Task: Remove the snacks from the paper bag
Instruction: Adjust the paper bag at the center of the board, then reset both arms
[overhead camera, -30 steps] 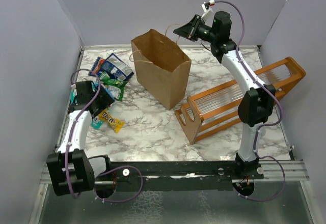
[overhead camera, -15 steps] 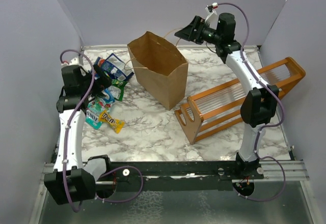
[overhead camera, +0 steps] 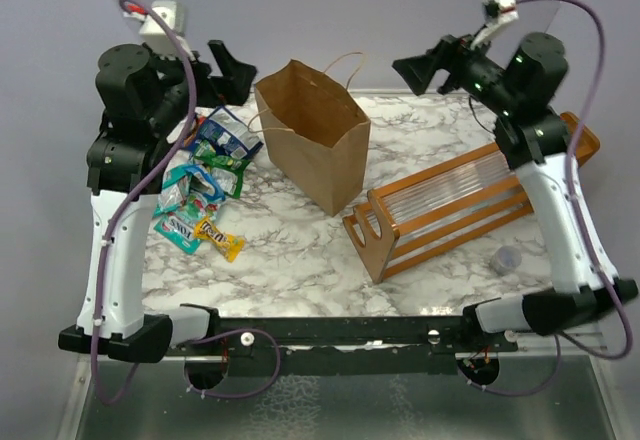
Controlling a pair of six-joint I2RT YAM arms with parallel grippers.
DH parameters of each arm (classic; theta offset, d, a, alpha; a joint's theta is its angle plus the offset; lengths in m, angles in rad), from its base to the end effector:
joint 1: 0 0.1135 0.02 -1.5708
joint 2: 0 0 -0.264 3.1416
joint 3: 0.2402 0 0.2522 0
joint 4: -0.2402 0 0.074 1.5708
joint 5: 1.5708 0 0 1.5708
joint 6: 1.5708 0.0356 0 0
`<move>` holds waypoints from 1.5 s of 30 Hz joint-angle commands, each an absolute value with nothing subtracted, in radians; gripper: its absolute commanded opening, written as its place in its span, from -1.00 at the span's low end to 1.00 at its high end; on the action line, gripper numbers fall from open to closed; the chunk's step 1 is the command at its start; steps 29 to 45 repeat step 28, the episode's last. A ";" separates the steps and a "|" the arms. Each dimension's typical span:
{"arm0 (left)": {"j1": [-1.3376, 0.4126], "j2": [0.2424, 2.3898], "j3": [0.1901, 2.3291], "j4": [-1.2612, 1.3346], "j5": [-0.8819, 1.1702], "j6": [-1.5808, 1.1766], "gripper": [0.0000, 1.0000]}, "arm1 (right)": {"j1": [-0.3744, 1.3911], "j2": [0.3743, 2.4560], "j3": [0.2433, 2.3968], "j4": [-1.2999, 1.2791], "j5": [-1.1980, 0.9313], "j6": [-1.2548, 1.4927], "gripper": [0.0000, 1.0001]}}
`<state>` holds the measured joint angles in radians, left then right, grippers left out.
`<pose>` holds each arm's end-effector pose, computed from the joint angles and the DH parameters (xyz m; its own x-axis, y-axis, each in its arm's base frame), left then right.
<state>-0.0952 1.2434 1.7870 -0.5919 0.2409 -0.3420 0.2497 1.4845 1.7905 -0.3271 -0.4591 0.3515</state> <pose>0.2204 -0.0296 0.5363 -0.1558 -0.3123 -0.9371 0.2943 0.8909 -0.3458 0.3049 0.0940 0.5053 -0.2433 0.2565 -0.9354 -0.6040 0.7146 0.3530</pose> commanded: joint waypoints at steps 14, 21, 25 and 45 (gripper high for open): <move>-0.379 1.042 1.791 -0.464 0.006 -0.071 0.99 | 0.255 0.825 1.437 -0.355 -0.254 0.221 0.99; -0.379 0.915 1.653 -0.336 -0.066 -0.088 0.99 | 0.255 0.818 1.450 -0.373 -0.208 0.197 0.99; -0.379 0.919 1.657 -0.352 -0.084 -0.102 0.99 | 0.255 0.823 1.453 -0.382 -0.180 0.187 0.99; -0.380 0.925 1.662 -0.363 -0.091 -0.109 0.99 | 0.255 0.845 1.487 -0.421 -0.169 0.171 0.99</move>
